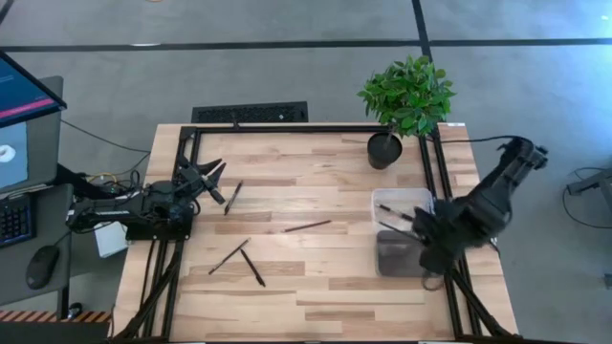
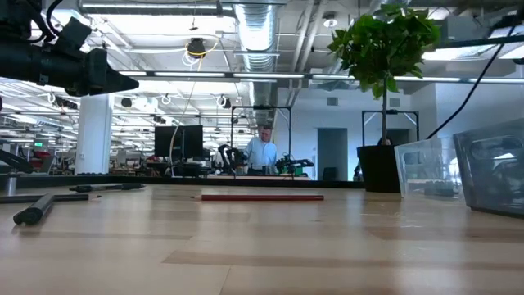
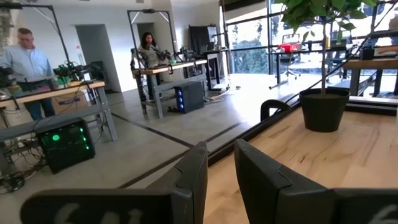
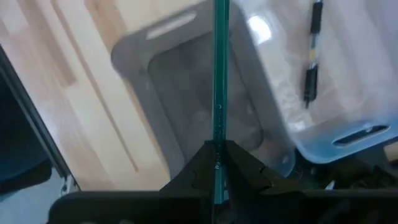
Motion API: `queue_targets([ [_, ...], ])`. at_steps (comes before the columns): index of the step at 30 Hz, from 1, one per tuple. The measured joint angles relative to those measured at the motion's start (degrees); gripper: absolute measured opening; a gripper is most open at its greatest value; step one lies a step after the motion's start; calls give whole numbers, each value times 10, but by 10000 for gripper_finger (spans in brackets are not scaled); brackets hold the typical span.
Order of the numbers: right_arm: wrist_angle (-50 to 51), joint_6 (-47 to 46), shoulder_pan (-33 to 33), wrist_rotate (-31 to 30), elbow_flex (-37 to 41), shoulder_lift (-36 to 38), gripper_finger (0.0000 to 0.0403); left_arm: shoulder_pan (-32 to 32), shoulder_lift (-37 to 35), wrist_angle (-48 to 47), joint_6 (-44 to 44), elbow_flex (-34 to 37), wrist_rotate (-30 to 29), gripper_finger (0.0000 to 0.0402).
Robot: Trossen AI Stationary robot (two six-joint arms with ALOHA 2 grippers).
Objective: Sort pens & pencils
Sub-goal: Put the dark green pencil into the black transparent bin
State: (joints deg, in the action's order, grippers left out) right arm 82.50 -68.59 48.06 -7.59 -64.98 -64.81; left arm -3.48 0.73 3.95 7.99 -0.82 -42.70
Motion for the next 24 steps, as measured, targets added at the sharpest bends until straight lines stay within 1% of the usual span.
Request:
queue_targets([
  [5,-2,-119,107,-2,35,-18,48,0,0,0,-31,0,-1,73],
  [8,-13,-178,153,-12,66,-31,48,0,0,0,-52,0,-1,73],
  [10,-40,-197,174,-29,86,-35,48,0,0,0,-59,0,-1,73],
  [14,-104,-220,193,-46,117,-40,48,0,0,0,-76,0,-1,73],
  [24,-199,-225,194,-43,220,-40,48,0,0,0,-104,0,-2,73],
])
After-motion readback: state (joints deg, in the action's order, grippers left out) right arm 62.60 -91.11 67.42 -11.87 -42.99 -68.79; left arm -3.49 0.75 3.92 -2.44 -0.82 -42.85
